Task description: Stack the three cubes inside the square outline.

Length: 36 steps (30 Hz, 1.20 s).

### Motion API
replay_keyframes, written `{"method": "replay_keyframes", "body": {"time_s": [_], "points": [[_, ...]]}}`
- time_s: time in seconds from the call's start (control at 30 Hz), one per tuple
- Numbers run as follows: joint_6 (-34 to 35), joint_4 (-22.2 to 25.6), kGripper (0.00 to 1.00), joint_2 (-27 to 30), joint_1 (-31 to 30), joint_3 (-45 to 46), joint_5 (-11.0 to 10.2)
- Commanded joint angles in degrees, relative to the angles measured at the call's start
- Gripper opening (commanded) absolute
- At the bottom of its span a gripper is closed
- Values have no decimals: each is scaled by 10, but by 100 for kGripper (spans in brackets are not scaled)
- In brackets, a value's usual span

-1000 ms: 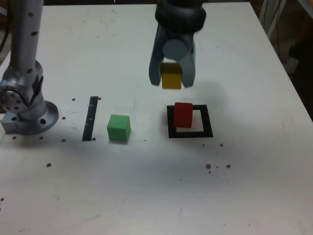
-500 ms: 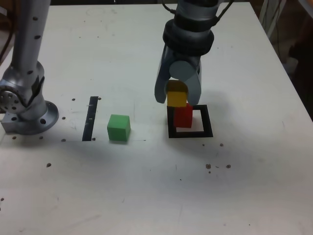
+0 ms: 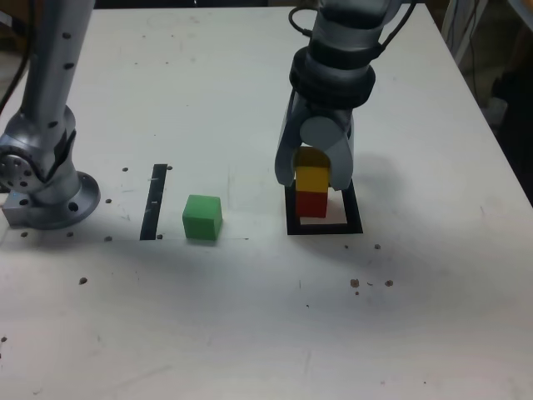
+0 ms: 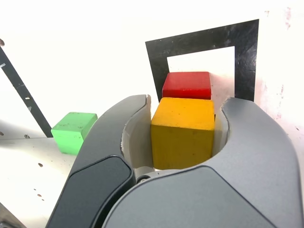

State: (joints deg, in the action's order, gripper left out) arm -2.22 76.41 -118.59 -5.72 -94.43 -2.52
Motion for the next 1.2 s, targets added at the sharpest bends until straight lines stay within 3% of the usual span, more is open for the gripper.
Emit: {"method": "replay_keyframes", "body": {"time_s": [0.0, 0.33, 0.53, 0.8, 1.0, 1.17], "points": [[-3, -2, 20, -5, -1, -3, -2], [-8, -2, 27, -15, 0, -6, 1], [-10, 0, 45, -18, 2, -4, 1], [-11, 1, 79, -17, 5, 1, -2], [-12, 4, 92, -7, 7, 1, -6], [-12, 25, 99, 47, 0, -3, -10]]}}
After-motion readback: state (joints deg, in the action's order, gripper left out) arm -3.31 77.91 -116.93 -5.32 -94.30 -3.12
